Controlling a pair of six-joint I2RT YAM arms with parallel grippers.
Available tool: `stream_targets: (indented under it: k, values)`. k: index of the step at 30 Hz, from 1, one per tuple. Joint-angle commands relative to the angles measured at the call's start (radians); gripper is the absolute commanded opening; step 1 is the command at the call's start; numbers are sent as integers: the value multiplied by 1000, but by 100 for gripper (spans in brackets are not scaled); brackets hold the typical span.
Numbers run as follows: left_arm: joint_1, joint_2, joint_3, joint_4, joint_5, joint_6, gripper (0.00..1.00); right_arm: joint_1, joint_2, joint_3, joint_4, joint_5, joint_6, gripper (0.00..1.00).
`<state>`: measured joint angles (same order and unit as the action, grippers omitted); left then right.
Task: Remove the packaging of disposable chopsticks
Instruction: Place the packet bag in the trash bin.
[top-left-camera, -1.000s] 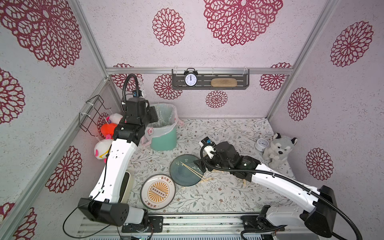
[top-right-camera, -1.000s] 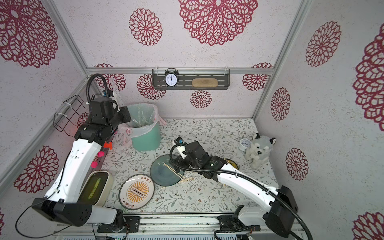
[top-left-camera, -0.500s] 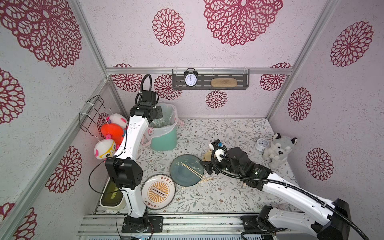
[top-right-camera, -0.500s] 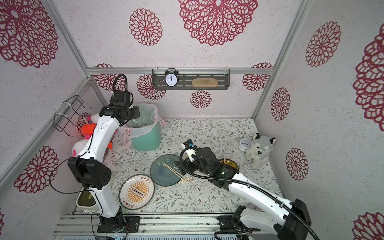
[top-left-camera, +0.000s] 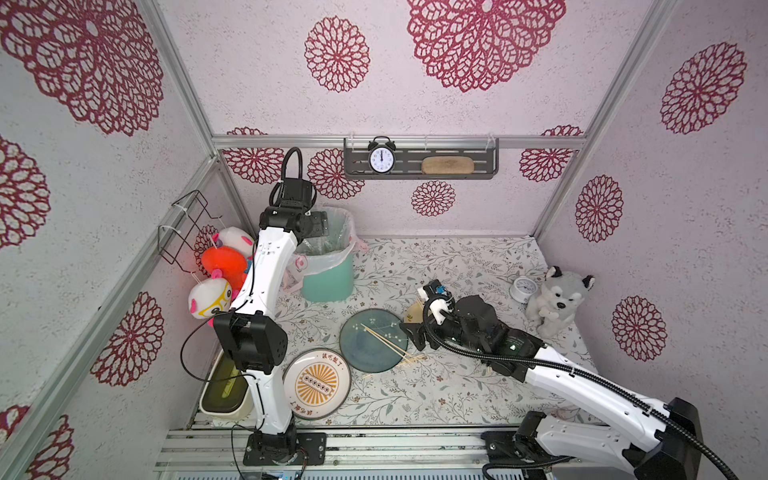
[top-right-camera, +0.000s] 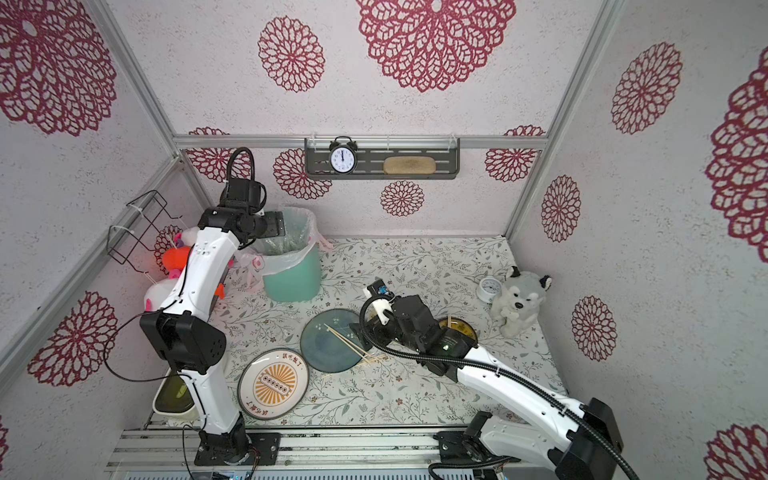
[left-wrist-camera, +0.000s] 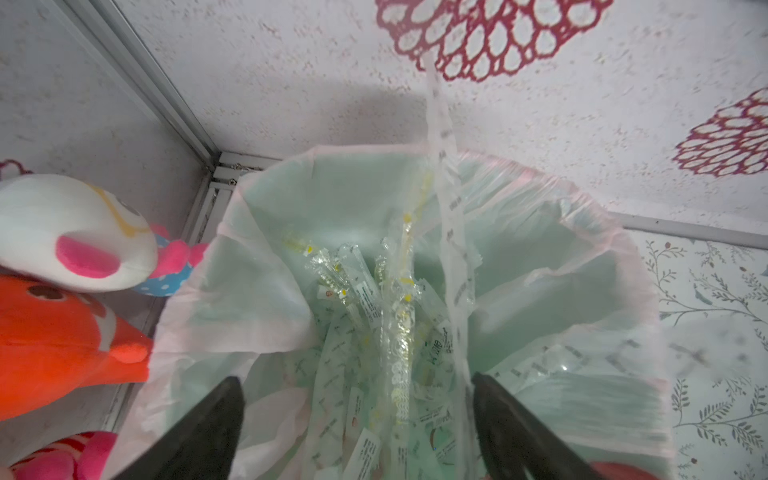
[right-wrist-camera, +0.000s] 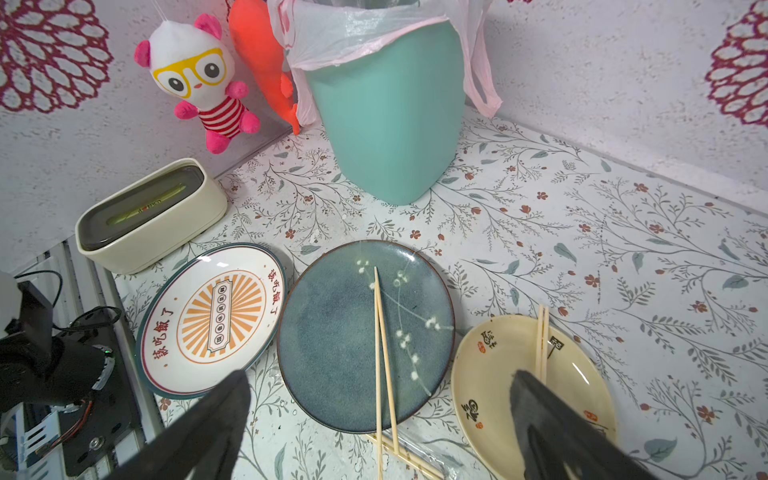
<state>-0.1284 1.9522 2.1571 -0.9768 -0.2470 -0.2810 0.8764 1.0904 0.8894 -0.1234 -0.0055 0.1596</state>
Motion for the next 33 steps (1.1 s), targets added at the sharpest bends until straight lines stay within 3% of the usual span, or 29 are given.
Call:
stream_targets:
  k: [1, 7, 8, 9, 12, 16, 18, 20, 21, 25, 28, 30, 33]
  values:
    - [-9, -21, -12, -24, -30, 9, 98, -6, -28, 5, 41, -5, 14, 99]
    - [-38, -78, -46, -11, -117, 6, 99, -6, -23, 7, 38, -5, 13, 99]
    - [-41, -83, -48, -12, -131, 8, 92, -6, -26, 5, 39, -5, 14, 99]
    - [-41, -92, -54, -9, -137, 7, 76, -5, -25, 6, 39, -5, 14, 99]
    - [-40, -156, -135, 62, -106, 9, 51, -5, -27, 3, 40, -7, 13, 99]
    - [-52, -272, -267, 159, -93, 3, 38, -5, -30, -1, 48, -3, 16, 99]
    - [-64, -357, -353, 196, -59, -13, 46, -5, -31, -6, 56, -2, 18, 99]
    - [-97, -456, -464, 255, -51, -28, 85, -6, -31, -5, 59, 7, 30, 99]
    - [-125, -509, -521, 284, -62, -36, 100, -7, -32, -14, 71, 11, 33, 99]
    - [-245, -678, -700, 349, -87, -69, 98, -18, -44, -38, 96, 50, 18, 99]
    - [-340, -793, -844, 383, -45, -103, 99, -32, -83, -78, 103, 14, 44, 99]
    - [-421, -871, -965, 411, -39, -128, 91, -31, -126, -134, 99, 5, 84, 99]
    - [-506, -980, -1159, 473, 11, -208, 69, -31, -211, -241, 105, 22, 139, 99]
